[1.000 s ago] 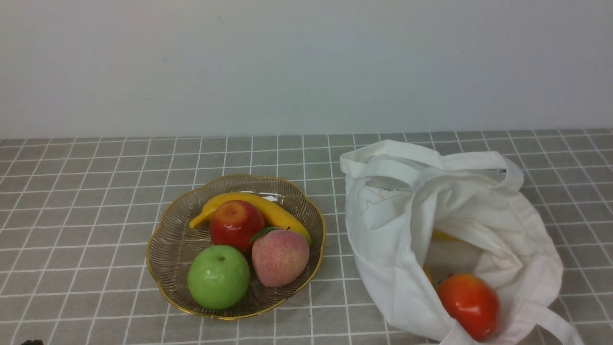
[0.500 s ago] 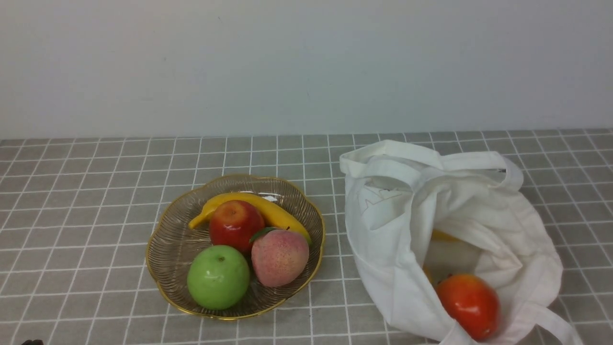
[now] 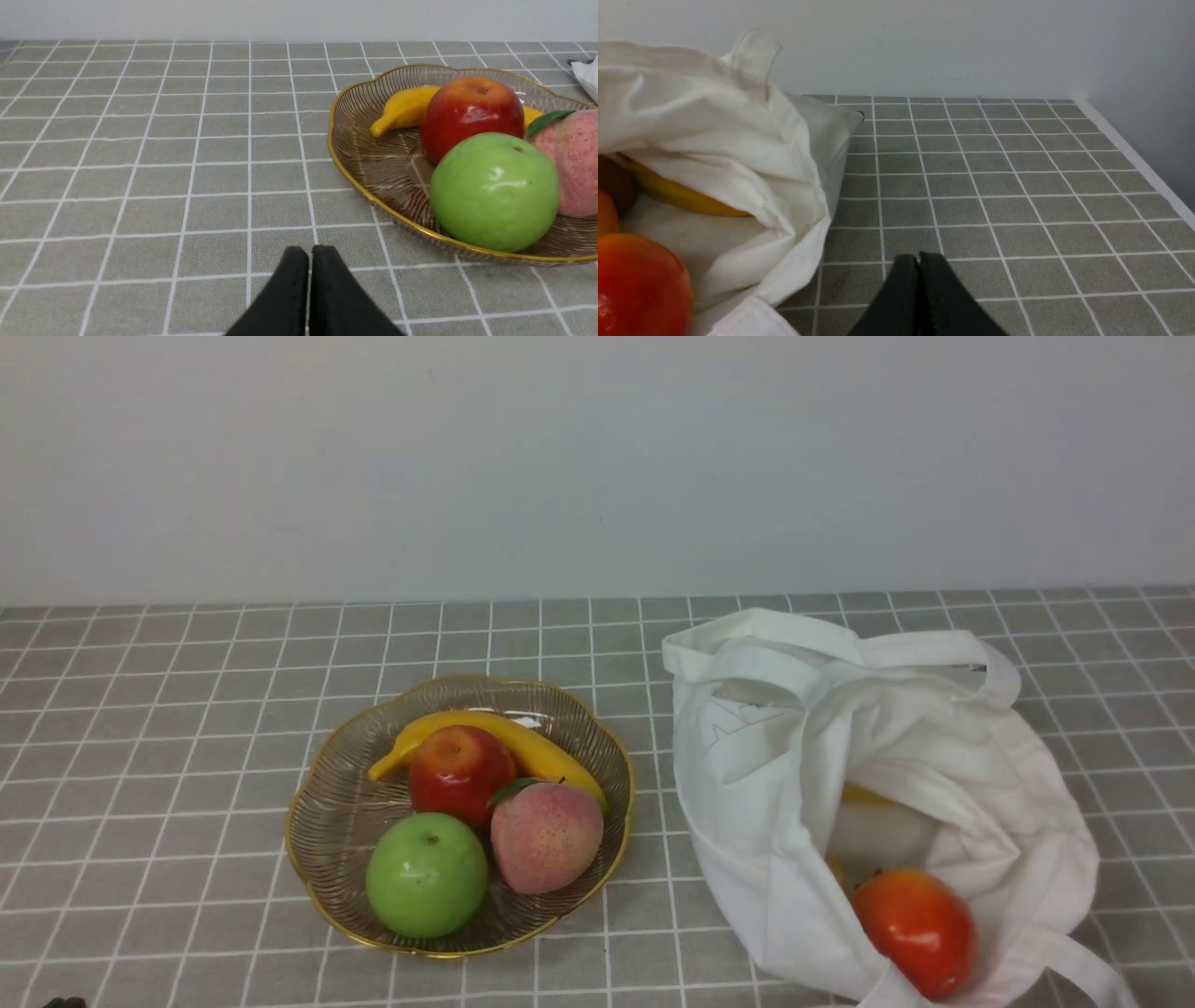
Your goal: Take the fruit out of the bag on the grey coffee tablecloth and place them on the plate.
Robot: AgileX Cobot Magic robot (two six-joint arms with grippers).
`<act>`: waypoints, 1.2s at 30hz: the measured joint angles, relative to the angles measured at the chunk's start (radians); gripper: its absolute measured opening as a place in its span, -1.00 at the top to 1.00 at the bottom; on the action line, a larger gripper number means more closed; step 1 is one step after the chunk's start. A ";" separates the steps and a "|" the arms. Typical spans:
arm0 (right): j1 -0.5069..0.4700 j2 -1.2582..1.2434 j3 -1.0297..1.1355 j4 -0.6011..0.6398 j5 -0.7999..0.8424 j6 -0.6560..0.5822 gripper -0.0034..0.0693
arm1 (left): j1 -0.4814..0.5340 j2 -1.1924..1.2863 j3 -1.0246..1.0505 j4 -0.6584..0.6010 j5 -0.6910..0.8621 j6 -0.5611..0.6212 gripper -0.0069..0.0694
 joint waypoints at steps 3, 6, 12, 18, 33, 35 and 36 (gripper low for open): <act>0.017 0.000 -0.001 0.000 0.001 0.000 0.95 | 0.000 0.000 0.000 0.000 0.000 0.000 0.84; 0.020 0.000 -0.001 0.000 0.001 0.000 0.95 | 0.000 0.000 0.000 0.000 0.000 0.000 0.84; 0.020 0.000 -0.001 0.000 0.001 0.000 0.95 | 0.000 0.000 0.000 0.000 0.001 0.000 0.84; 0.020 0.000 -0.001 0.000 0.001 0.000 0.95 | 0.000 0.000 0.000 0.000 0.001 0.000 0.84; 0.020 0.000 -0.001 0.000 0.001 0.000 0.95 | 0.000 0.000 0.000 0.000 0.001 0.000 0.84; 0.020 0.000 -0.001 0.000 0.001 0.000 0.95 | 0.000 0.000 0.000 0.000 0.001 0.000 0.84; 0.020 0.000 -0.001 0.000 0.001 0.000 0.95 | 0.000 0.000 0.000 0.000 0.001 0.000 0.84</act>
